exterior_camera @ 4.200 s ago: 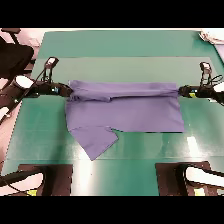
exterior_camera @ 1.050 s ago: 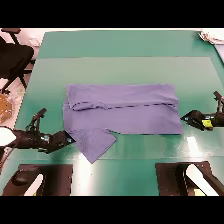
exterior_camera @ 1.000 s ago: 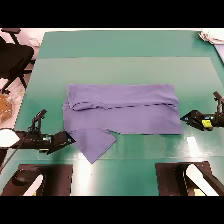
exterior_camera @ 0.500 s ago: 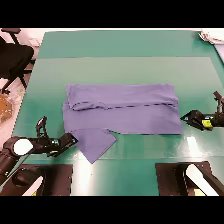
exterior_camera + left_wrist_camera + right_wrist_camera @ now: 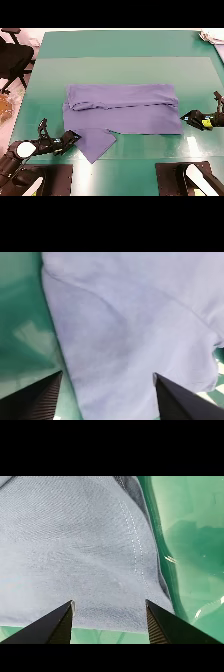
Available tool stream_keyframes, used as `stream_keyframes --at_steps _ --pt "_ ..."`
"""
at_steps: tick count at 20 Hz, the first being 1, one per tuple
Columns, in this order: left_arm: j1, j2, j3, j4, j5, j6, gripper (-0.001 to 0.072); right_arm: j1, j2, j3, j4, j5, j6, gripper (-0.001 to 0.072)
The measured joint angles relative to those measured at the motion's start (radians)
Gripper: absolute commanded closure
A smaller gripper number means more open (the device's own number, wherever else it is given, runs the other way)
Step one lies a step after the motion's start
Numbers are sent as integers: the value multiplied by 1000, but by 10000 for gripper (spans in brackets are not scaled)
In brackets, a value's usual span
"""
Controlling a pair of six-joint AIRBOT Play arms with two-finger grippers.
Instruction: Fold the shirts.
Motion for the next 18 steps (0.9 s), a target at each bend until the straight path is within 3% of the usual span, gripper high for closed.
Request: stream_keyframes --at_steps 3,4,5,9,10,11,12,18 --pt "0 0 -17 -28 20 0 12 0 0 0 0 0 0 209" --pt "0 0 -20 -34 24 0 76 0 0 0 0 0 0 209" --pt "0 -1 -23 -35 28 -1 225 0 0 0 0 0 0 209" --pt "-1 -3 -29 -33 43 -1 248 0 0 0 0 -2 0 209" --pt "-1 -3 -30 -35 51 -1 303 0 0 0 0 -3 0 209" --pt "-2 -3 -30 -37 58 -1 541 0 0 0 0 -3 0 209" --pt "-2 -5 -32 -32 58 -1 685 0 0 0 0 -4 0 209" --pt "-1 -3 -30 -174 113 124 684 0 0 0 -2 -6 0 208"
